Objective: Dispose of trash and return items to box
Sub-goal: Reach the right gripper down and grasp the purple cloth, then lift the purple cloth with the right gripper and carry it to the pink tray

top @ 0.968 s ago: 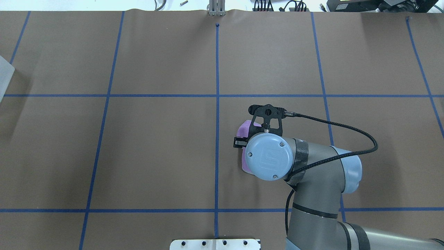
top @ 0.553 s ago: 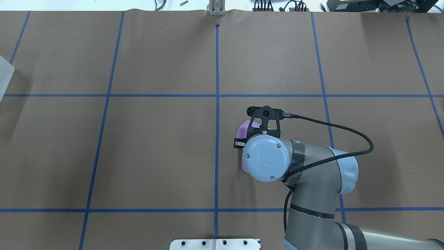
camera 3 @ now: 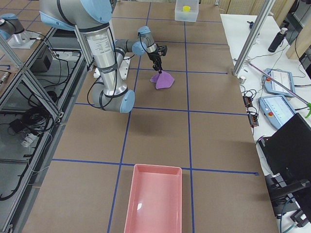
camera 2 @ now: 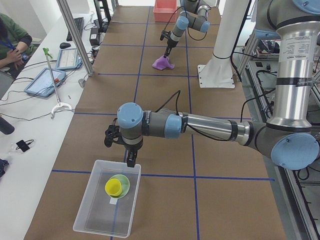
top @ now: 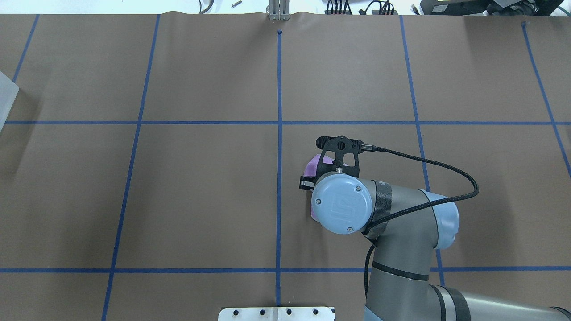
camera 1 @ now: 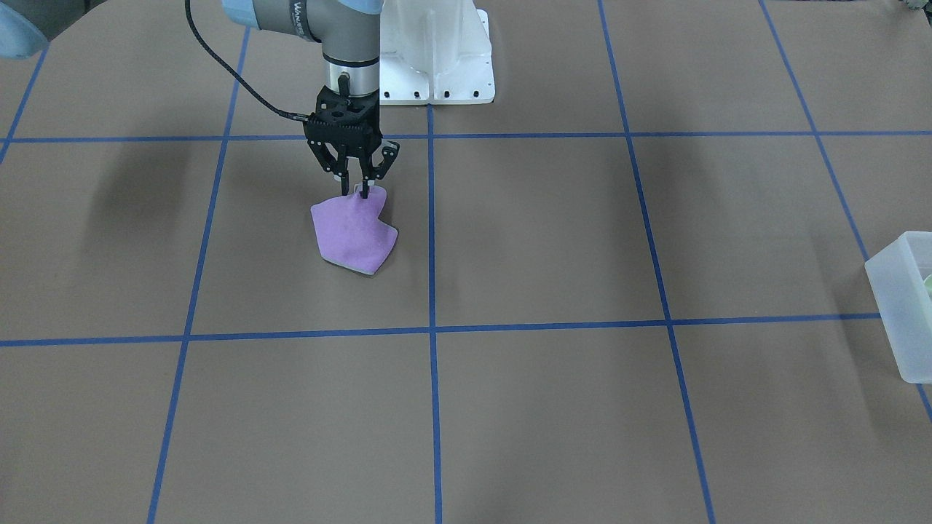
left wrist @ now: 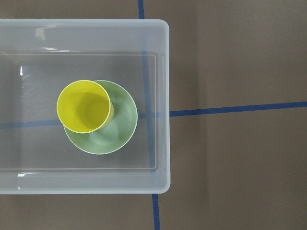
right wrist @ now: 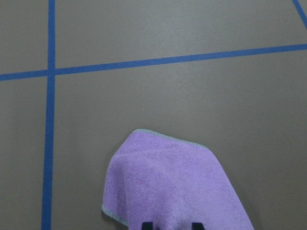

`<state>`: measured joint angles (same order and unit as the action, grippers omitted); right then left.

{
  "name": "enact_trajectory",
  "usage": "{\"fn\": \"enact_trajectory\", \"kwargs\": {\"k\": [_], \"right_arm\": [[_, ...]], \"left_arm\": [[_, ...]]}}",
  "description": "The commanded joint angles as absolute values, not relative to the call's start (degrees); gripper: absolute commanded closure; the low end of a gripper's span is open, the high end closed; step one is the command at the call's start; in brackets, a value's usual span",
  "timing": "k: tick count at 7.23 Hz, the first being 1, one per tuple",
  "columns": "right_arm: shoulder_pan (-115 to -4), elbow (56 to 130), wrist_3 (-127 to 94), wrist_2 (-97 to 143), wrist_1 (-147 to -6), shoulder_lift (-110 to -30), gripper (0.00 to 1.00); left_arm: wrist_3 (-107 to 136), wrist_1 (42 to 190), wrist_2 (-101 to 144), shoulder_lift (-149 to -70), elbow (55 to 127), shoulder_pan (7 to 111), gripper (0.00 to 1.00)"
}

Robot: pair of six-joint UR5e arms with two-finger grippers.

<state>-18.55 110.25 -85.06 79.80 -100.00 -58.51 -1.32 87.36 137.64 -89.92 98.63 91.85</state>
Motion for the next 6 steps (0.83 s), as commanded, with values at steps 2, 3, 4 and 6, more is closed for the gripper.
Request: {"fn": "enact_trajectory", "kwargs": {"k": [2,3,4,6], "right_arm": [[-18.5,110.4,-85.0,78.4,-99.9,-58.5,1.00],[-19.4,111.7,-84.7,78.4,-99.9,-58.5,1.00],[-21.2,114.5,-84.1,79.0,-100.5,-58.9,1.00],[-27.5,116.6,-78.6,84.4,-101.0,-59.7,1.00]], "left_arm": [[-1.3,87.4,137.6,-89.9,98.4,91.8,0.01],[-1.3,87.4,137.6,-89.9,98.4,91.8,0.01],[-1.5,87.4,137.6,-90.0,98.1,91.8,0.01],[-0.8,86.5,138.2,-88.7,96.0,91.8,0.01]]}}
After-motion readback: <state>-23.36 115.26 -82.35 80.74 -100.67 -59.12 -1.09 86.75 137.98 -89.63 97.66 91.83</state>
